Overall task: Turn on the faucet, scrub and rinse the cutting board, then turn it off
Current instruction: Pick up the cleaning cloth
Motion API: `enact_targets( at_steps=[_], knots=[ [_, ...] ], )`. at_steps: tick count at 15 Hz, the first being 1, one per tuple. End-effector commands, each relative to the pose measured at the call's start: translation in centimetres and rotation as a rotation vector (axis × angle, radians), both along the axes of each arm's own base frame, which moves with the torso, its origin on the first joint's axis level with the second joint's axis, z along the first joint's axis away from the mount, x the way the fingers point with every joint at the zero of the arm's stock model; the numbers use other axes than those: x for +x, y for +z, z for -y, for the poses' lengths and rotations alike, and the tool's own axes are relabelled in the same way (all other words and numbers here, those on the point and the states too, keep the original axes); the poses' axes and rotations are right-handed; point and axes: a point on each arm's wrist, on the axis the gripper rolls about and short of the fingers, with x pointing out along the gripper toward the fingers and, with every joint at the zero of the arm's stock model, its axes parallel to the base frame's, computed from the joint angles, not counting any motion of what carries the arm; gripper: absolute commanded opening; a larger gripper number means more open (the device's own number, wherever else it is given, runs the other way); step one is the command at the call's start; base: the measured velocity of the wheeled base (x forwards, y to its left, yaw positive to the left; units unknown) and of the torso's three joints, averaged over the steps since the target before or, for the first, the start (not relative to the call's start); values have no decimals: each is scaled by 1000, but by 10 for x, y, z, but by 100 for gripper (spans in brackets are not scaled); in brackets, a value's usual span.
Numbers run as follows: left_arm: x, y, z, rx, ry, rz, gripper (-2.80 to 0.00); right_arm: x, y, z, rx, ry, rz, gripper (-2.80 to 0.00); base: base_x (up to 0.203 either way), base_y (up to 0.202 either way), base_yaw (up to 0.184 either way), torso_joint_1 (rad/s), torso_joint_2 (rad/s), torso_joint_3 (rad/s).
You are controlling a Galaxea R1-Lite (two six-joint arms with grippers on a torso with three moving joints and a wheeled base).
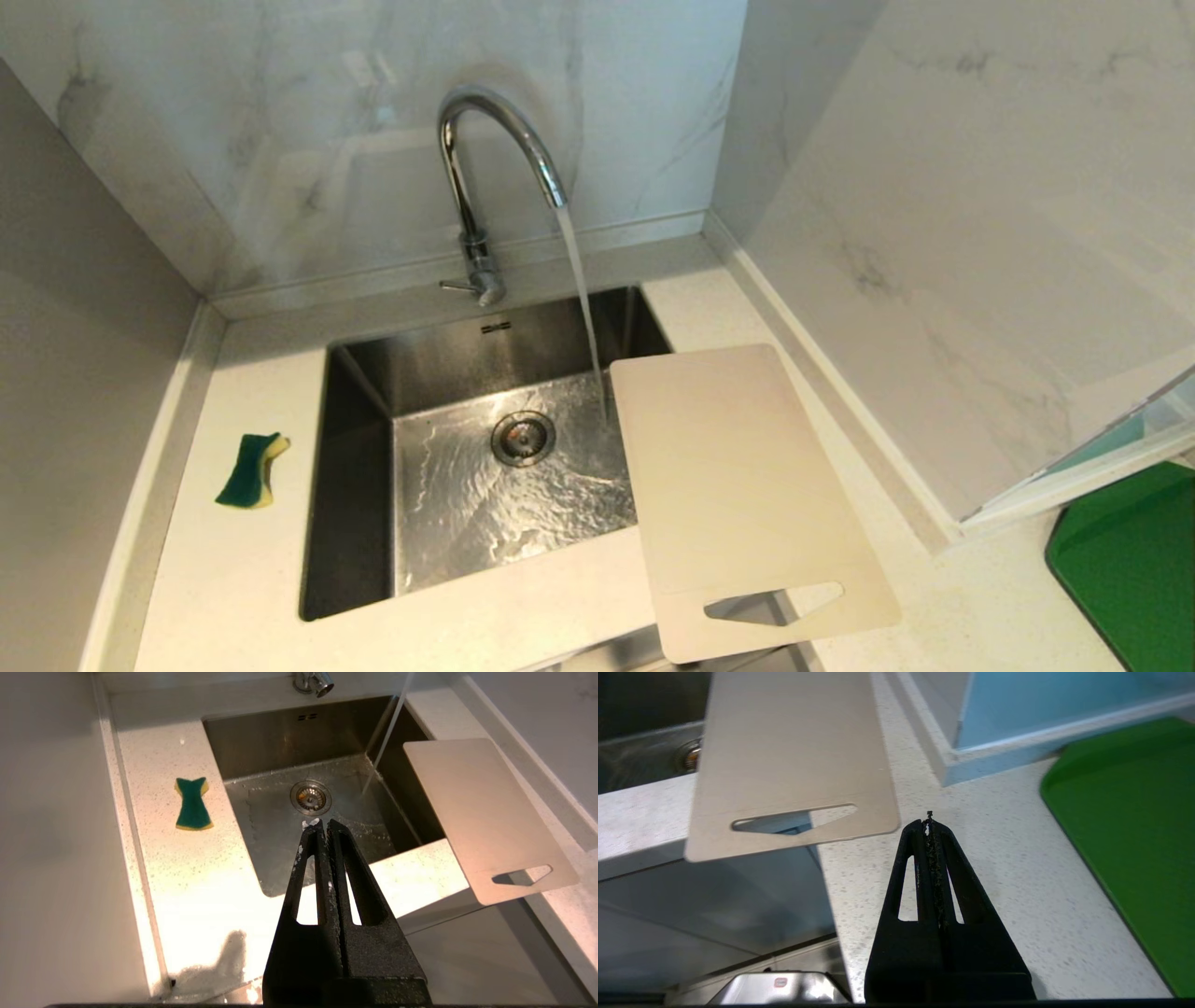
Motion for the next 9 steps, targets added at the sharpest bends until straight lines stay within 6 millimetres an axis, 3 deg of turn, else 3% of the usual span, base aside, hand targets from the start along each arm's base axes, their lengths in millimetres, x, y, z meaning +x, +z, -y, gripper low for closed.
enact_targets(
  at_steps=[1,4,9],
  knots=[
    [0,-17,-2,1,-33,18,-280,0,0,1,0,30,0,-280,0,0,0,0,0,0],
    [-2,-30,-6,7,-66,22,-280,0,0,1,0,28,0,-280,0,0,0,0,0,0],
    [-6,-91,-9,121,-39,88,-280,0,0,1,0,30,0,-280,0,0,0,0,0,0]
  ],
)
